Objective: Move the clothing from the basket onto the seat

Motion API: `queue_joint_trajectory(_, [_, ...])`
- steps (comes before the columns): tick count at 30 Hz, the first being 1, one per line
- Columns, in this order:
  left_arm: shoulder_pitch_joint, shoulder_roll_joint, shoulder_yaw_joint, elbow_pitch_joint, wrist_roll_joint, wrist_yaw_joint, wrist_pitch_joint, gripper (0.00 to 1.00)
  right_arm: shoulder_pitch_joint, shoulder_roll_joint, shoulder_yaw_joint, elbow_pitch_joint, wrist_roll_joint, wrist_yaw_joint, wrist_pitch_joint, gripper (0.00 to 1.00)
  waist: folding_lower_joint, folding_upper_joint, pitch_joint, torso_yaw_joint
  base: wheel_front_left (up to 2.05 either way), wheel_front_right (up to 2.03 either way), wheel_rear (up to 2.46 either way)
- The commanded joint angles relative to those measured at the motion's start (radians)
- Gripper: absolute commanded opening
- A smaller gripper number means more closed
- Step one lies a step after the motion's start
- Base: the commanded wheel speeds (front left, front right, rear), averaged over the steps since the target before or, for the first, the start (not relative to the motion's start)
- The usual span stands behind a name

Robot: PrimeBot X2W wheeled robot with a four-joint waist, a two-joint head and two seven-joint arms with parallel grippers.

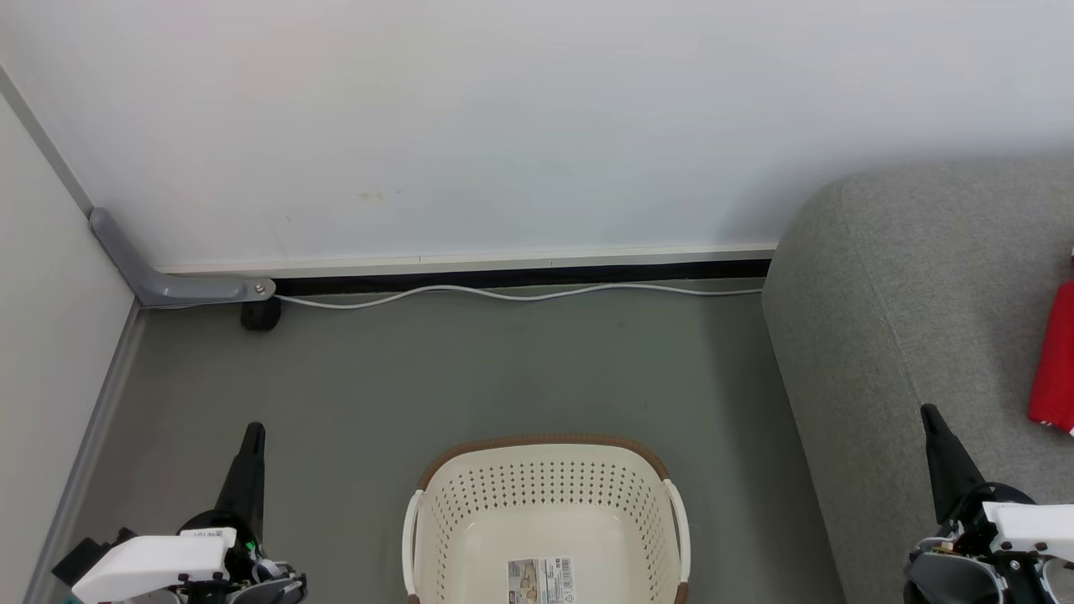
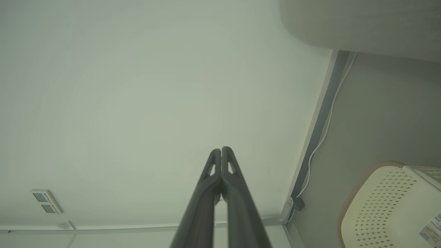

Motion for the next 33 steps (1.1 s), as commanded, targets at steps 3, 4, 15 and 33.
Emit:
queue_joint_trajectory(3, [-0.058, 0.018, 0.033, -0.029, -0.004, -0.004, 0.006, 0.0, -0.019, -0.015, 0.017, -0.031, 0.011, 0.002, 0.008, 0.0, 0.0, -0.0001, 0.0, 0.0, 0.0, 0.0, 0.0])
queue_joint_trajectory(4, [-0.058, 0.018, 0.033, -0.029, -0.004, -0.004, 0.006, 0.0, -0.019, -0.015, 0.017, -0.031, 0.011, 0.002, 0.008, 0.0, 0.0, -0.0001, 0.0, 0.0, 0.0, 0.0, 0.0])
queue_joint_trajectory(15, [-0.058, 0.018, 0.033, -0.029, -0.004, -0.004, 0.006, 0.0, -0.019, -0.015, 0.017, -0.031, 0.011, 0.002, 0.008, 0.0, 0.0, -0.0001, 0.0, 0.0, 0.0, 0.0, 0.0])
queue_joint_trajectory(33, [-0.058, 0.018, 0.033, -0.029, -0.004, -0.004, 0.006, 0.0, -0.019, -0.015, 0.017, -0.031, 0.012, 0.002, 0.008, 0.0, 0.0, -0.0001, 0.0, 0.0, 0.0, 0.0, 0.0])
